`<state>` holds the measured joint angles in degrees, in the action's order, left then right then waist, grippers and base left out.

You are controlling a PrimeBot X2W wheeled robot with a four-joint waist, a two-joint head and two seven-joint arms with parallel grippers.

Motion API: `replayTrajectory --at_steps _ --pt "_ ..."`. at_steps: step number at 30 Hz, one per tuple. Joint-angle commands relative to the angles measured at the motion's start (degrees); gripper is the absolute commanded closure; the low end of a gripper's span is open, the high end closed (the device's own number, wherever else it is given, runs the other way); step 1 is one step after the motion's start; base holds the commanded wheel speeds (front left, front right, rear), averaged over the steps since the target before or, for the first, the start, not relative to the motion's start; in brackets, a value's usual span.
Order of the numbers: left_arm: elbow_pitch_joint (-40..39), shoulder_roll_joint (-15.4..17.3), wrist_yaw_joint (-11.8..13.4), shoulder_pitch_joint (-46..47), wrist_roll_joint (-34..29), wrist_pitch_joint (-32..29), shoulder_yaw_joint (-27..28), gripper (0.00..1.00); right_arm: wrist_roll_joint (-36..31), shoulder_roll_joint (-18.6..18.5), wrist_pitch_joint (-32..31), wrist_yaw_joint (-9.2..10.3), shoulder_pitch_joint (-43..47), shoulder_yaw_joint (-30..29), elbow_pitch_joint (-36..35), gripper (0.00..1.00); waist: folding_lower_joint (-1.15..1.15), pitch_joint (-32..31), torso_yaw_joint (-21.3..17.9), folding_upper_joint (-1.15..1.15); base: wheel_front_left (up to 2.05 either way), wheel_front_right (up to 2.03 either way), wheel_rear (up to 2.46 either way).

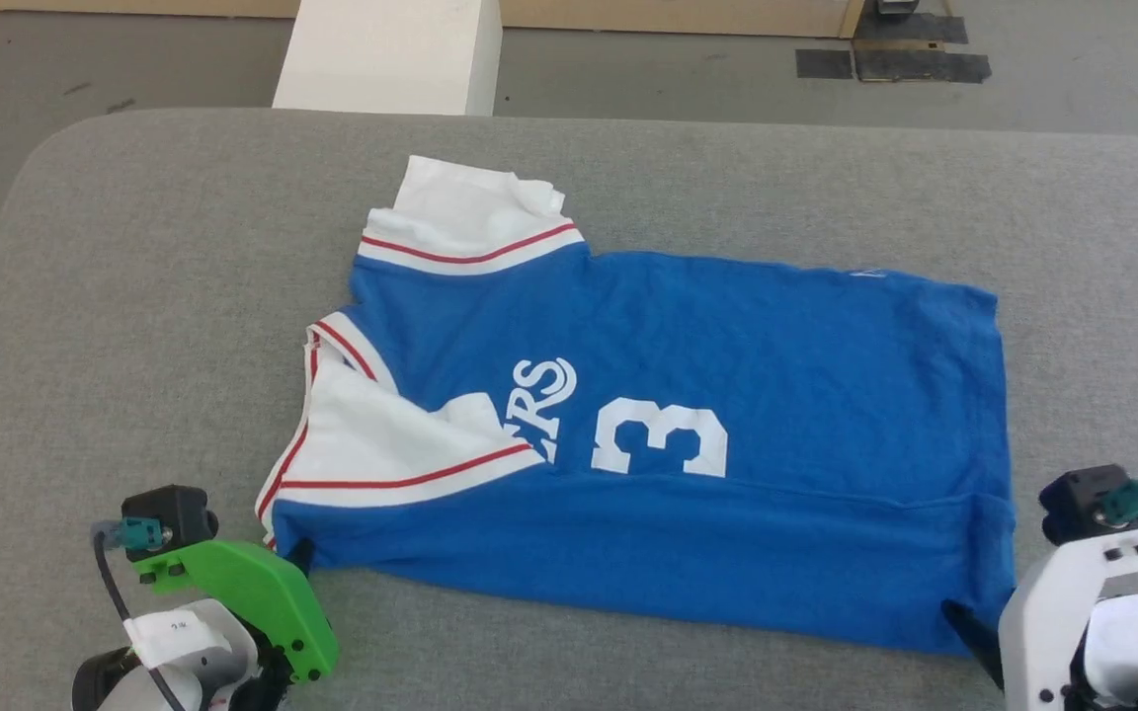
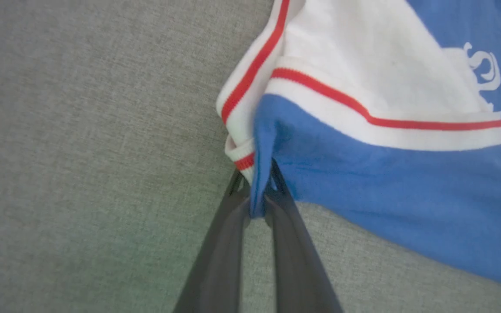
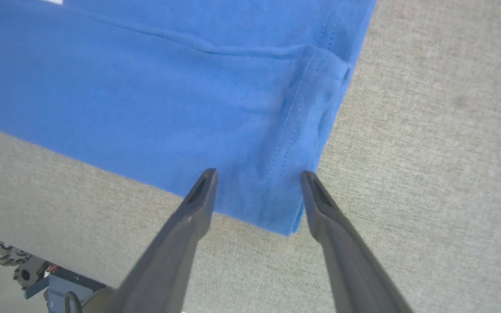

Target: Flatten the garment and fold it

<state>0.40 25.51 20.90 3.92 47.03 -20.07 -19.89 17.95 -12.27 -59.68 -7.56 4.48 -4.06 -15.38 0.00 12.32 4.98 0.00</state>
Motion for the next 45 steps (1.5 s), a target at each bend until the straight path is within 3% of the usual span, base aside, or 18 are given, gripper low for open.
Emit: replayTrajectory --at_steps 1,6,11,12,13,14,21,28,35,36,37,45 --pt "-1.3 0.3 0.7 -0.8 -0.3 0.4 0.2 1.0 -1.9 -0.4 0.6 0.08 0.0 0.4 0.8 0.0 0.0 0.4 0.6 0.0 0.0 0.0 0.0" --pt "-4.7 0.2 1.5 -1.2 -1.0 0.6 -0.4 1.0 -6.6 -0.5 -0.6 0.08 -0.4 1.6 5.6 0.0 0.0 1.3 1.6 0.0 0.0 0.0 0.0" --pt "-5.7 0.1 2.0 -1.3 -1.4 0.7 -0.7 1.0 -6.2 -0.5 -0.8 0.08 -0.5 2.9 9.1 0.0 0.0 1.5 1.6 0.0 0.0 0.0 0.0" --pt "-5.7 0.1 2.0 -1.4 -1.4 0.8 -0.7 1.0 -5.9 -0.6 -0.6 0.08 -0.7 3.1 9.6 0.56 0.0 1.4 1.5 0.0 0.0 0.0 0.0" --pt "-5.7 0.0 1.9 -1.4 -1.3 0.8 -0.7 1.0 -5.4 -0.7 0.0 0.08 -1.1 3.3 9.8 0.9 0.0 1.3 1.4 0.0 0.0 0.0 0.0" --pt "-5.6 -0.1 1.8 -1.5 -1.1 1.0 -0.7 1.0 -4.8 -1.0 0.6 0.08 -1.5 3.5 10.0 1.0 0.0 1.1 1.3 0.0 0.0 0.0 0.0" --pt "-6.7 0.3 1.8 -2.4 -0.1 2.3 1.2 1.0 -1.2 -2.9 2.6 0.08 -3.2 1.0 7.6 1.0 0.0 -1.4 0.9 0.0 0.0 0.0 0.0" --pt "-11.6 2.2 5.1 -9.0 1.5 0.1 3.0 1.0 0.8 -6.0 -1.9 0.08 -1.3 -2.2 4.3 1.0 0.0 -3.9 0.6 0.0 0.0 0.0 0.0" --pt "-10.7 1.1 5.5 -12.8 4.2 -2.8 1.5 1.0 0.0 -4.9 -4.9 0.08 1.8 -3.7 6.4 1.0 0.0 -4.0 1.3 0.0 0.0 0.0 0.0" --pt "-10.2 0.8 5.2 -12.5 4.4 -2.7 1.5 0.67 -0.2 -4.4 -4.9 0.08 2.0 -3.9 6.8 0.64 0.0 -4.0 1.3 0.0 0.0 0.0 0.0" --pt "-9.9 0.7 5.0 -12.3 4.5 -2.6 1.5 0.0 -0.5 -4.2 -4.9 0.08 2.1 -3.9 7.2 0.0 0.0 -4.1 1.3 0.0 0.0 0.0 0.0" --pt "-14.7 3.4 5.5 -9.3 3.3 -1.4 4.7 0.0 0.6 -1.8 -0.9 0.08 -0.6 -8.4 4.4 0.0 0.0 -4.9 0.5 0.0 0.0 0.0 0.0"
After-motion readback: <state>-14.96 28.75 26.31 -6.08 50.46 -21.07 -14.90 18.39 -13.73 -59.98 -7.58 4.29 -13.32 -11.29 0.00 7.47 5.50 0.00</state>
